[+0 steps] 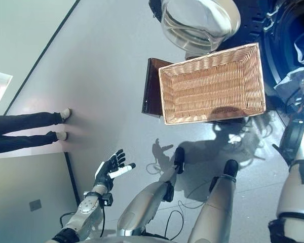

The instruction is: Pick up the clothes and place them into the washing machine

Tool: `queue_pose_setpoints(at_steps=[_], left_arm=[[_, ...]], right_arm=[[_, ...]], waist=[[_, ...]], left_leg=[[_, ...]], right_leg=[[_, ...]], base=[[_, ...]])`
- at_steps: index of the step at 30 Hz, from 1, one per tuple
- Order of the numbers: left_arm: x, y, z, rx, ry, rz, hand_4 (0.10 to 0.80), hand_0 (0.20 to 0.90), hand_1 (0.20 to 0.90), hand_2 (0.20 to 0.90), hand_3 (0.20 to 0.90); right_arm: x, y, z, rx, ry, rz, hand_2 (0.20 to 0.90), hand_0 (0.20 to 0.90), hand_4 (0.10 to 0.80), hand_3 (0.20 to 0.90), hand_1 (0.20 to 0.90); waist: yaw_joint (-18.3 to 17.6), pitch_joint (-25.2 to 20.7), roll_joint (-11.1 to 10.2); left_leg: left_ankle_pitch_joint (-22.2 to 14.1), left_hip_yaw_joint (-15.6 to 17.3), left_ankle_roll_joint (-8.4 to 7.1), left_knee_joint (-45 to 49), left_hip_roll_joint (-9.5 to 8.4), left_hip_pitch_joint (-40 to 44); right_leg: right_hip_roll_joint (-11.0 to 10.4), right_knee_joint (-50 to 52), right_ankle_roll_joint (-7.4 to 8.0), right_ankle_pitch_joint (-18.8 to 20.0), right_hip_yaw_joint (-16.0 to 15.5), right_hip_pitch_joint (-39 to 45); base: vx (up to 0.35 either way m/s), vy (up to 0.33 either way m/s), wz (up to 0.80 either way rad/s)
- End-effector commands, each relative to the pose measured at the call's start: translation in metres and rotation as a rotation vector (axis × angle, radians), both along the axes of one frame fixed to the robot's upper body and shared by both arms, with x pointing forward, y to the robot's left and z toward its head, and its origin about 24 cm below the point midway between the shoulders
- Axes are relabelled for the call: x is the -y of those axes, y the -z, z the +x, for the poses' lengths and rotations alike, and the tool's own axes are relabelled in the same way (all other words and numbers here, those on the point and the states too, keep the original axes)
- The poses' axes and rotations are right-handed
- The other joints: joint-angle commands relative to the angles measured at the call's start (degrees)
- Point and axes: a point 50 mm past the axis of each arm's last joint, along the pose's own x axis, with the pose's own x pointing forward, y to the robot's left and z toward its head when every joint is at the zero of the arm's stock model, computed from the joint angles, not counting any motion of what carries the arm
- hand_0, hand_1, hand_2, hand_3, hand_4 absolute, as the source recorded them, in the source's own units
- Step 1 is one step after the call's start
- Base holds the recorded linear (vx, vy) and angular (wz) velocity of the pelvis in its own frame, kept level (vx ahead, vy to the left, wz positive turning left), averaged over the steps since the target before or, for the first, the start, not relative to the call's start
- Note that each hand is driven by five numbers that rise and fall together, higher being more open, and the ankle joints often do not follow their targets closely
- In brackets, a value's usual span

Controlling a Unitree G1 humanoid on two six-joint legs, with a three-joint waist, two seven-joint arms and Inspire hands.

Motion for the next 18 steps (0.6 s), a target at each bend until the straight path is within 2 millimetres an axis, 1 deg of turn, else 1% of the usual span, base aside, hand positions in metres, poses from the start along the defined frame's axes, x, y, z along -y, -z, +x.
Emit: queue_pose_setpoints(at_steps=[1,3,4,5,6,7,8,9,10,12,14,18], left_arm=[[-0.027,-0.011,0.002,0.068,-0.056,0.053,0.800,0.900,0.900,0.900,0.900],[-0.029,-0.014,0.002,0.079,-0.058,0.053,0.800,0.900,0.900,0.900,0.900],[-0.029,-0.013,0.002,0.077,-0.061,0.053,0.800,0.900,0.900,0.900,0.900],[-0.032,-0.013,0.001,0.073,-0.061,0.061,0.800,0.900,0.900,0.900,0.900],[-0.031,-0.013,0.001,0.073,-0.061,0.060,0.800,0.900,0.900,0.900,0.900],[-0.032,-0.013,0.001,0.072,-0.067,0.056,0.800,0.900,0.900,0.900,0.900],[-0.032,-0.013,0.001,0.072,-0.067,0.055,0.800,0.900,0.900,0.900,0.900],[-0.033,-0.011,-0.001,0.065,-0.075,0.055,0.800,0.900,0.900,0.900,0.900],[-0.032,-0.012,0.000,0.067,-0.071,0.054,0.800,0.900,0.900,0.900,0.900],[-0.032,-0.011,-0.001,0.064,-0.081,0.052,0.800,0.900,0.900,0.900,0.900],[-0.031,-0.010,-0.001,0.059,-0.079,0.050,0.800,0.900,0.900,0.900,0.900],[-0.028,-0.009,-0.001,0.057,-0.078,0.043,0.800,0.900,0.900,0.900,0.900]], right_arm=[[0.028,-0.112,-0.067,-0.077,0.231,-0.538,0.900,0.900,0.800,0.900,0.900],[0.027,-0.110,-0.064,-0.173,0.253,-0.582,0.900,0.900,0.800,0.900,0.900],[0.026,-0.107,-0.061,-0.247,0.265,-0.616,0.900,0.900,0.800,0.900,0.900],[0.026,-0.103,-0.059,-0.359,0.273,-0.668,0.900,0.900,0.800,0.900,0.900],[0.026,-0.103,-0.059,-0.359,0.273,-0.670,0.900,0.900,0.800,0.900,0.900],[0.022,-0.102,-0.054,-0.435,0.281,-0.719,0.900,0.900,0.800,0.900,0.900],[0.022,-0.103,-0.054,-0.434,0.281,-0.719,0.900,0.900,0.800,0.900,0.900],[0.019,-0.102,-0.050,-0.519,0.298,-0.776,0.900,0.900,0.800,0.900,0.900],[0.019,-0.098,-0.048,-0.567,0.305,-0.793,0.900,0.900,0.800,0.900,0.900],[0.016,-0.099,-0.045,-0.625,0.313,-0.835,0.900,0.900,0.800,0.900,0.900],[0.014,-0.096,-0.042,-0.719,0.331,-0.891,0.900,0.900,0.800,0.900,0.900],[0.013,-0.089,-0.038,-0.814,0.370,-0.955,0.900,0.900,0.800,0.900,0.900]], waist=[[-2.5,0.7,3.5],[-2.5,0.8,3.3],[-2.5,1.0,3.2],[-2.4,1.0,3.1],[-2.4,1.0,3.1],[-2.4,1.1,2.9],[-2.4,1.1,2.9],[-2.5,1.0,2.6],[-2.5,1.1,2.7],[-2.4,1.0,2.4],[-2.5,1.1,2.4],[-2.4,1.1,2.7]], left_leg=[[-1.9,2.7,-4.12,-0.8,-0.27,-0.8],[-1.7,2.8,-4.10,-0.8,-0.22,-1.0],[-1.7,2.9,-4.08,-0.8,-0.21,-1.1],[-1.6,2.9,-4.07,-0.8,-0.17,-1.2],[-1.6,2.9,-4.07,-0.8,-0.19,-1.2],[-1.5,3.0,-4.02,-0.8,-0.13,-1.4],[-1.5,3.0,-4.02,-0.8,-0.12,-1.4],[-1.4,3.2,-3.99,-0.8,-0.08,-1.6],[-1.3,3.1,-3.97,-0.8,-0.07,-1.7],[-1.3,3.3,-3.97,-0.8,-0.08,-1.9],[-1.2,3.3,-3.94,-0.8,-0.05,-2.0],[-0.9,3.2,-3.93,-0.8,0.17,-2.2]], right_leg=[[5.7,-15.7,-1.39,5.7,0.5,5.8],[5.8,-15.7,-1.47,5.9,0.5,5.6],[5.9,-15.7,-1.51,6.0,0.6,5.5],[6.1,-15.8,-1.58,6.2,0.6,5.5],[6.0,-15.7,-1.57,6.2,0.6,5.5],[6.1,-15.8,-1.63,6.4,0.7,5.3],[6.1,-15.8,-1.63,6.4,0.7,5.3],[6.3,-16.0,-1.68,6.8,0.9,5.1],[6.3,-15.9,-1.67,6.8,0.9,5.0],[6.4,-16.1,-1.67,7.1,0.9,4.8],[6.4,-16.3,-1.64,7.2,1.0,4.8],[6.7,-16.7,-1.69,7.9,1.1,4.8]], base=[[0.000,0.000,0.00],[0.000,0.000,0.00],[0.000,0.000,0.00],[0.000,0.000,0.00],[-0.006,0.011,-0.05],[0.001,0.007,-0.03],[0.002,0.023,-0.10],[0.002,0.020,-0.08],[0.000,0.028,-0.11],[-0.009,0.014,-0.05],[-0.007,0.005,-0.02],[-0.004,0.004,-0.01]])
